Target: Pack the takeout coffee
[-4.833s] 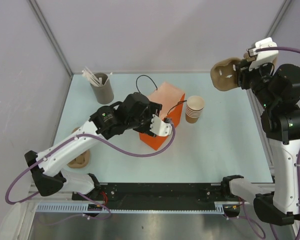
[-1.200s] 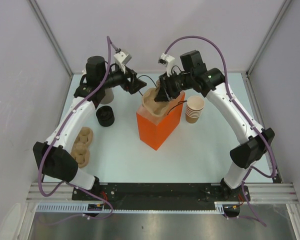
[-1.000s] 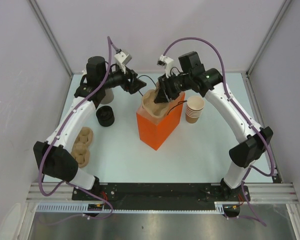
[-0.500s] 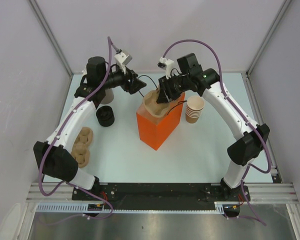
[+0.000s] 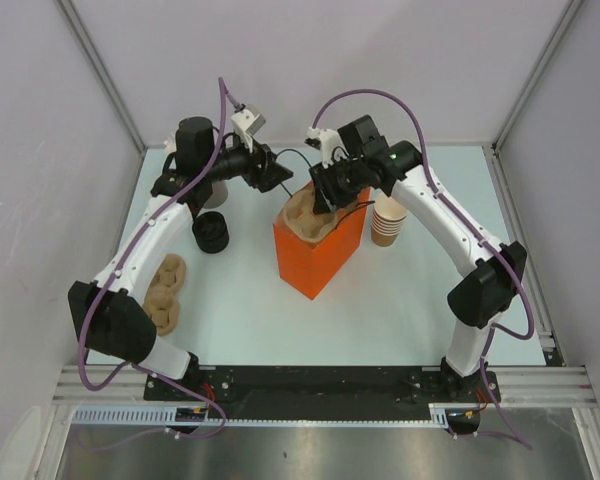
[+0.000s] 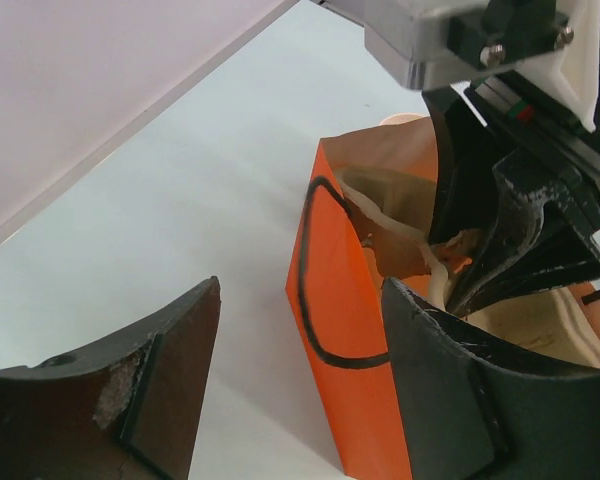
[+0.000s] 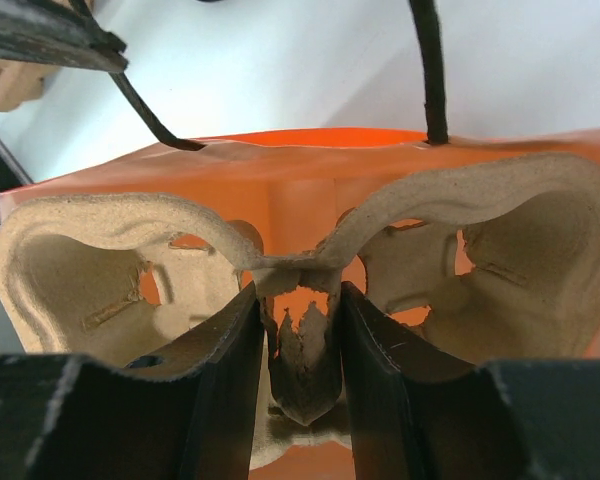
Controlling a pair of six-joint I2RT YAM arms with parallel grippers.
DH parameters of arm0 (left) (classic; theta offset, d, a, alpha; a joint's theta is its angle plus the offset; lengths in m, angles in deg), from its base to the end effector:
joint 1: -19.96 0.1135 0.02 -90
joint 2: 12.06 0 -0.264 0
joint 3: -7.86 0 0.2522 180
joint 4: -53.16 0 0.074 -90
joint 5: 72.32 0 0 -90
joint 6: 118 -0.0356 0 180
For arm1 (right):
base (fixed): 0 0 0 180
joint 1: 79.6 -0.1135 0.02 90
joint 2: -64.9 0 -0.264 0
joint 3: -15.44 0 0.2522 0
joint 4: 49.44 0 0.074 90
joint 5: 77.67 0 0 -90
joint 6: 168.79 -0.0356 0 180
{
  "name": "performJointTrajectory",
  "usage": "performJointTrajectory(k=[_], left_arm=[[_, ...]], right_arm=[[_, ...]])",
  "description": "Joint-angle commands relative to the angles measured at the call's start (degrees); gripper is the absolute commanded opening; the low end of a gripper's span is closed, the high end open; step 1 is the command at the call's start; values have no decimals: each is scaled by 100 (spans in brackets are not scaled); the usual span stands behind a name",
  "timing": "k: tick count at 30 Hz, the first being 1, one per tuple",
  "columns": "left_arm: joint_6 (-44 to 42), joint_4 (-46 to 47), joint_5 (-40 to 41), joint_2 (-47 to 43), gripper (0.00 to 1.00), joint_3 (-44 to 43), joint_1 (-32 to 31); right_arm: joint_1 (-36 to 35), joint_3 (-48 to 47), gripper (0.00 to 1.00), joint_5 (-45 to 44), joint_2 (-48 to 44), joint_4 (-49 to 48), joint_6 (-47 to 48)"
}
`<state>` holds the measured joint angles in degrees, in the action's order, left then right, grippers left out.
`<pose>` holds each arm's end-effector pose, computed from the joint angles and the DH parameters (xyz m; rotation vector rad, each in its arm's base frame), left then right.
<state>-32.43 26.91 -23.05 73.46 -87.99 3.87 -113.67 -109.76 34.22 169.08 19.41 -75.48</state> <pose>0.3247 -0.1178 0.3942 0.8094 1.6662 -0.7954 0.3172 0.2306 0.3806 -0.9540 2.2526 0.7043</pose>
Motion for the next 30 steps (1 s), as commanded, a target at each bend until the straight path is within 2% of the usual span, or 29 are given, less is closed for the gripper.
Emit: performJointTrajectory(k=[1,15,30], left_arm=[[82,230,-128,-184,70,61,19],[73,388,74,-167,56,175,-34],[618,704,-49,-210,37,210,-157]], right_arm=[[-162,-124,39,-553,-3,54,161],[-478,-63,40,-1231,67,301,319],[-496,210,40,-1310,23,441,372]])
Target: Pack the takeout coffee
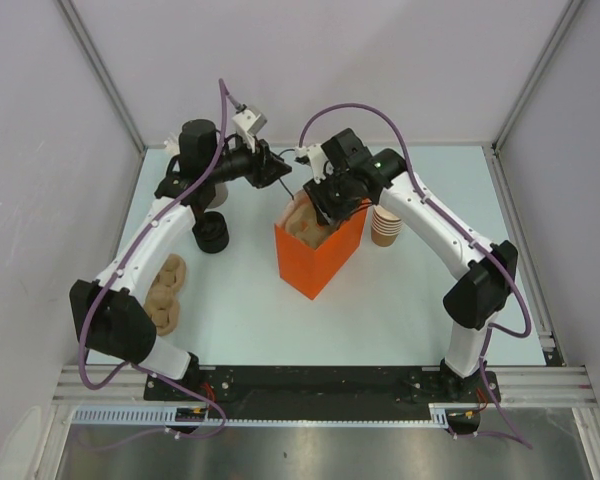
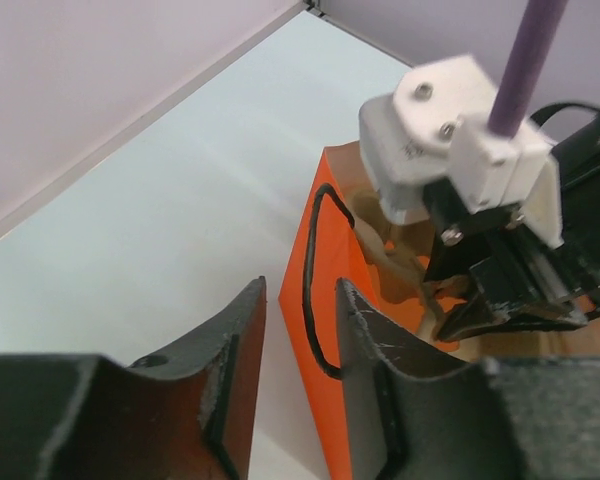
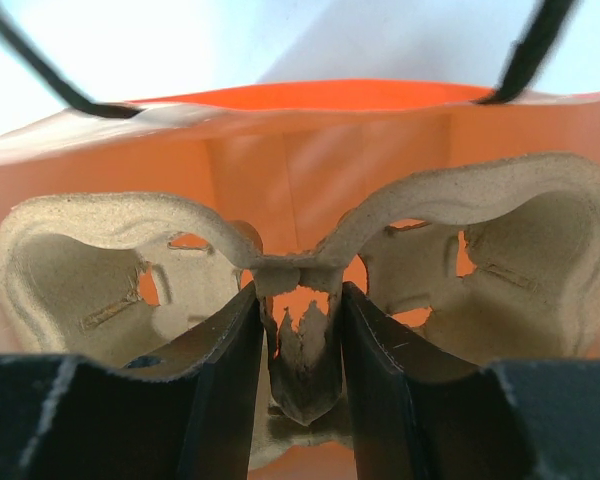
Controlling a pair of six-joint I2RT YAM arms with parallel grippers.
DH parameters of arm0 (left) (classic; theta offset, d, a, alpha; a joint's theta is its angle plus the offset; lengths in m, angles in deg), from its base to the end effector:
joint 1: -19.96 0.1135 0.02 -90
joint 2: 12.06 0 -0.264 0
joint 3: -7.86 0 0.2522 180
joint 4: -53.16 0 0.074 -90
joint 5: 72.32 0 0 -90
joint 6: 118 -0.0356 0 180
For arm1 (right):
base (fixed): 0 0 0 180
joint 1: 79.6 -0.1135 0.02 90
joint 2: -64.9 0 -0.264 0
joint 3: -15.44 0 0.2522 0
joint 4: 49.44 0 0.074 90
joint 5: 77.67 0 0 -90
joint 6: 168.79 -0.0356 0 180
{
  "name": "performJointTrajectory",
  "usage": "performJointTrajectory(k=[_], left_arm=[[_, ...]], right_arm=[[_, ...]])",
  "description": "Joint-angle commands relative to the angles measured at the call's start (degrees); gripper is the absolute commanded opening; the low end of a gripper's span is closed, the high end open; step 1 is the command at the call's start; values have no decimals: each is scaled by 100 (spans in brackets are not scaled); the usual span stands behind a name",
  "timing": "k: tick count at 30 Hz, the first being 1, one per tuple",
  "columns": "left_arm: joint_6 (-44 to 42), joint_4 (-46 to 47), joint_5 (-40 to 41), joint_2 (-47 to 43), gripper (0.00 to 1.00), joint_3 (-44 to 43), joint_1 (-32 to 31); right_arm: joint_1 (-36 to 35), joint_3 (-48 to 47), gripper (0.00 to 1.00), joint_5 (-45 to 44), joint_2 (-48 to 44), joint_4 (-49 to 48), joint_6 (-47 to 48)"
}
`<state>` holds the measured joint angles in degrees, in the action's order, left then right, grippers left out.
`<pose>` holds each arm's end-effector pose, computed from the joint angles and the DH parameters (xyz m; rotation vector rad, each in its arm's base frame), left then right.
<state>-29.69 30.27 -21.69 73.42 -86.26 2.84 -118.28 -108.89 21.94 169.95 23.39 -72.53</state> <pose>0.3249 -0.1237 0.3896 0.7746 1.6647 -0.8118 0.3019 0.2493 0.3640 -1.0364 2.3217 0.4388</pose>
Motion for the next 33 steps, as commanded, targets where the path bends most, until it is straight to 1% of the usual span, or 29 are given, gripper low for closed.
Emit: performJointTrajectory(k=[1,3,7,9,10,13,17,26,33], left_arm=[[389,394,-176,-224,35,46,-63],[398,394,-123,-276,31,108,-106],[328,403,315,-329,23,205,-195],[310,420,439,-329,21,266,-230],[284,412,570,-321,17,284,-239],[231,412,834,-321,11,319,-300],[240,438,1282,-277,4,328,-344],[424,675,1485,-224,2,433,-344],[512,675,1872,-171,0,363,-344]], right_arm=[[-35,158,40,-82,-73,35,86],[-35,236,40,-82,-108,17,86],[-70,333,40,-73,-170,-1,103],[-70,351,40,-99,-187,8,121],[-87,360,40,-117,-196,8,130],[-96,378,40,-126,-196,8,147],[-114,378,40,-126,-179,26,165],[-140,492,40,-73,-64,34,174],[-158,413,40,-108,32,96,209]])
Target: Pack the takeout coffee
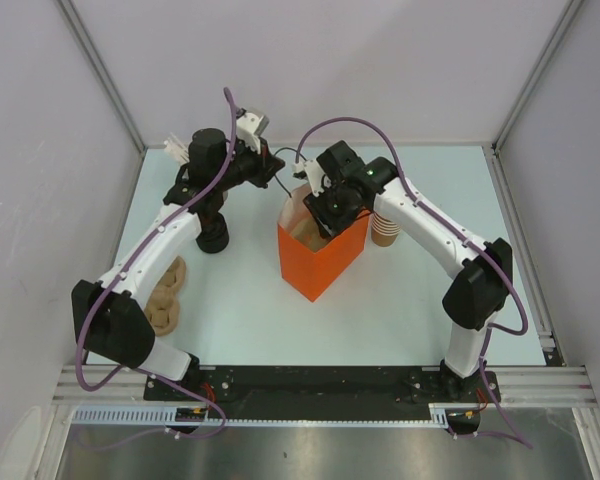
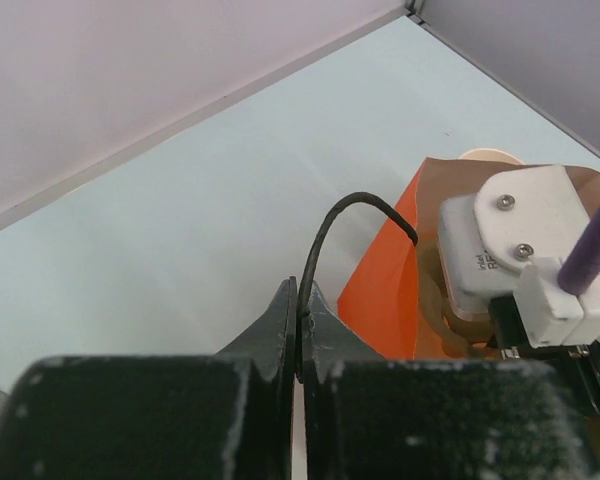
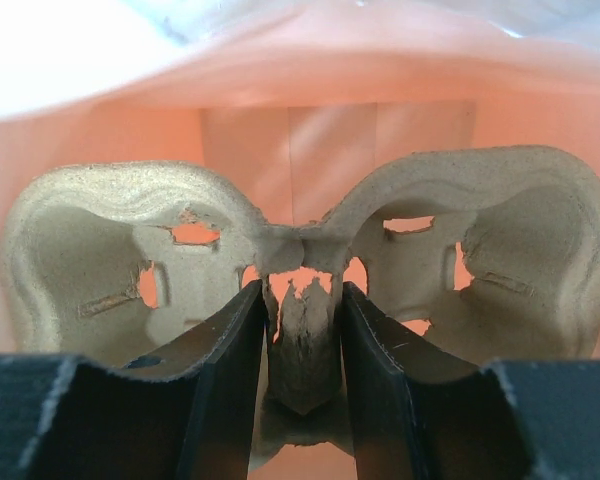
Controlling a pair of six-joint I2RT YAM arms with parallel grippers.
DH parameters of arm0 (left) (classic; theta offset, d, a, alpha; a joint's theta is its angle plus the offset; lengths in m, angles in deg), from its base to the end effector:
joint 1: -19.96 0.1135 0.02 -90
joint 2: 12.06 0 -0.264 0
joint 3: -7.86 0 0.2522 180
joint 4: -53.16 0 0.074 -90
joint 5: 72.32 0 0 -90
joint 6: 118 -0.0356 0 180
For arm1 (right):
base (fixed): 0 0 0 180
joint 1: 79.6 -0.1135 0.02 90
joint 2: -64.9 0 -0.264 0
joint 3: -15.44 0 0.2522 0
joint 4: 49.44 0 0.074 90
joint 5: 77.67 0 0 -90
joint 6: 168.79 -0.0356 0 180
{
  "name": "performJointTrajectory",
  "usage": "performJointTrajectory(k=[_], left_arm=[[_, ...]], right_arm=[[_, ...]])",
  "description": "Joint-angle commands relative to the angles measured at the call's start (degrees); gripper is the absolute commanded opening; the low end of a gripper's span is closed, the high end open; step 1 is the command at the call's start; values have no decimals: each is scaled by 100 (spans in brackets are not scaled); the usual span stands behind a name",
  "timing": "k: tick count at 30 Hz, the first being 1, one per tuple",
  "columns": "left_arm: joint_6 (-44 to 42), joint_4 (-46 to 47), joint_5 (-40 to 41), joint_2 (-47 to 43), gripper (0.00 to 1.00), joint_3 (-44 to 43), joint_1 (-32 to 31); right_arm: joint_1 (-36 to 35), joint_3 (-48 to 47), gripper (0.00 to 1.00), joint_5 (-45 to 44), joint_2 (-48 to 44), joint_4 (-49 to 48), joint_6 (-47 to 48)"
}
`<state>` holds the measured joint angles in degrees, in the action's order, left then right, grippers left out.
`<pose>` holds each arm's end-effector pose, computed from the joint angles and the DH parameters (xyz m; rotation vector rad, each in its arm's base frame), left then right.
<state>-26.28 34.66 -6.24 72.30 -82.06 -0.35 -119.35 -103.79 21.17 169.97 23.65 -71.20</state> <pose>0.3222 -0.1346 0.3768 0.5898 1.7258 -0.6476 0.2960 0.2533 0.3366 -1.1095 2.3901 0.3985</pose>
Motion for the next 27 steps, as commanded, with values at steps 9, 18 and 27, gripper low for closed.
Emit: performJointTrajectory(k=[9,18,27], left_arm=[[294,140,652,107,0,-188,-34],[338,148,705,186,0,-198,-34],[312,183,810,178,0,-162,-69]], right_arm=[[-59,-184,40,12,215,237,119],[-77,-413,40,30,496,562,225],[-130,-562,39,47,567,729,313]])
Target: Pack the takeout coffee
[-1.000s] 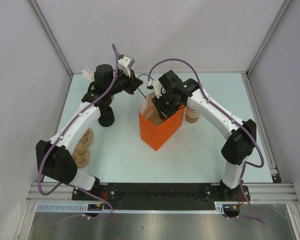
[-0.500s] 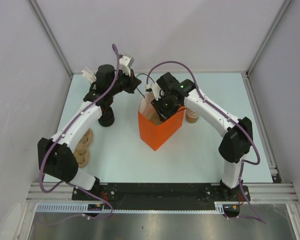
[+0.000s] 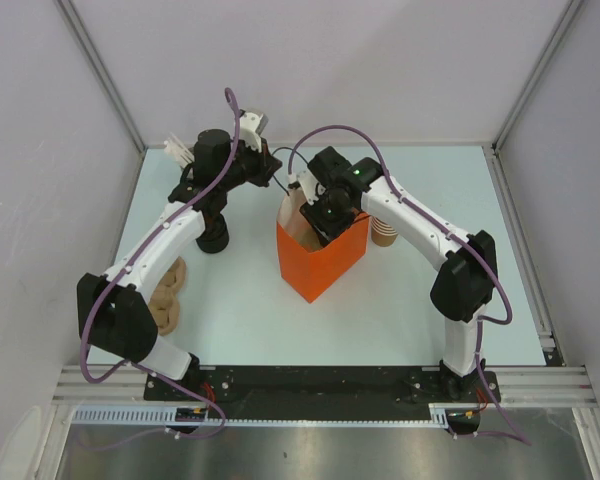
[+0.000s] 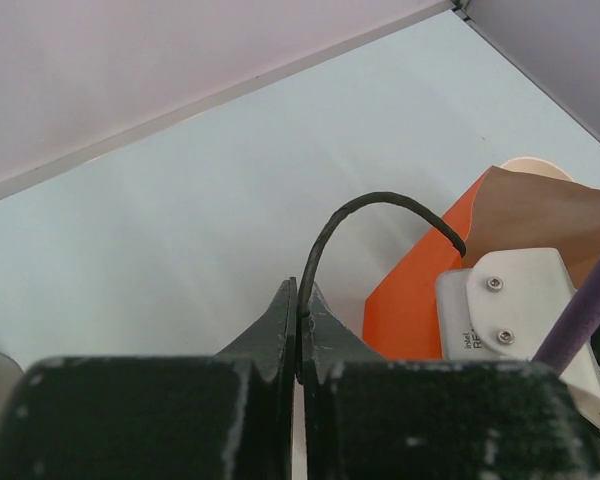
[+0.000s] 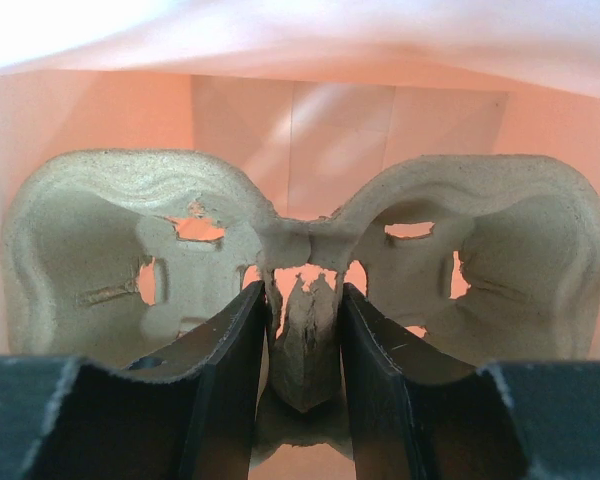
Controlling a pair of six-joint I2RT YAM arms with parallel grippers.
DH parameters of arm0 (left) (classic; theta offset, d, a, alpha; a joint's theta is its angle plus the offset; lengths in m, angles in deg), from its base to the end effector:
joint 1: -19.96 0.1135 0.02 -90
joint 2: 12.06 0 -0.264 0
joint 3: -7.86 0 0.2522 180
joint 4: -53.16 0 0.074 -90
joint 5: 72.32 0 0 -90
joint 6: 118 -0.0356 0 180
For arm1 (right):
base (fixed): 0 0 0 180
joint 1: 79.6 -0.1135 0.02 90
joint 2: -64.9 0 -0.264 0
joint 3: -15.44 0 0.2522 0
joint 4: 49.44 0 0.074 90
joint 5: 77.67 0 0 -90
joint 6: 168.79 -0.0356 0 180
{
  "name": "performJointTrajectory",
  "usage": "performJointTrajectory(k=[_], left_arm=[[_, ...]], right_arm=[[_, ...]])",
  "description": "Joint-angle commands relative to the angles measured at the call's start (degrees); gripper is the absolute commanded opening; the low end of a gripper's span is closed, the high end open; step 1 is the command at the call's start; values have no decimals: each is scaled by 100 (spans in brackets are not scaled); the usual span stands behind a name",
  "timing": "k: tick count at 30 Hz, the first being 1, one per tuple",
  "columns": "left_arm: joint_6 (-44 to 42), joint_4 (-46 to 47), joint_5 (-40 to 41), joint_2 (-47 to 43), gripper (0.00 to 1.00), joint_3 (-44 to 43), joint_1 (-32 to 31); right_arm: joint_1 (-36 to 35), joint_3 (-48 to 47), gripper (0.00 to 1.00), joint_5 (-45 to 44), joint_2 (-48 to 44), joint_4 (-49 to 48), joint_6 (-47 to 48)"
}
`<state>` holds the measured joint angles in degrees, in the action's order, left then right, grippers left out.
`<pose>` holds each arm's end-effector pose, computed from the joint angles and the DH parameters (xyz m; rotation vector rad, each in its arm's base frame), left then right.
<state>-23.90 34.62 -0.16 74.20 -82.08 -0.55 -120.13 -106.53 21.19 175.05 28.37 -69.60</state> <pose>0.3322 -0.1359 0.3655 0.4835 1.7932 -0.5850 0.3021 0.2655 0.3133 -1.2002 2.4823 0.3640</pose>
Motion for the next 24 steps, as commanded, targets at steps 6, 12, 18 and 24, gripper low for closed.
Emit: performJointTrajectory(k=[6,12,18,24], left_arm=[[100,100,580,66,0,-204,-67],[170,12,888,154,0,-309,-67],[162,29,985,198,0,-380,-76],[100,64,1081,216,0,-459,-76]], right_arm=[[-51,-298,40,98,-55,230,180],[-60,-210,40,80,-116,239,188],[-77,-148,40,37,-116,248,206],[-86,-175,40,1,-2,345,276]])
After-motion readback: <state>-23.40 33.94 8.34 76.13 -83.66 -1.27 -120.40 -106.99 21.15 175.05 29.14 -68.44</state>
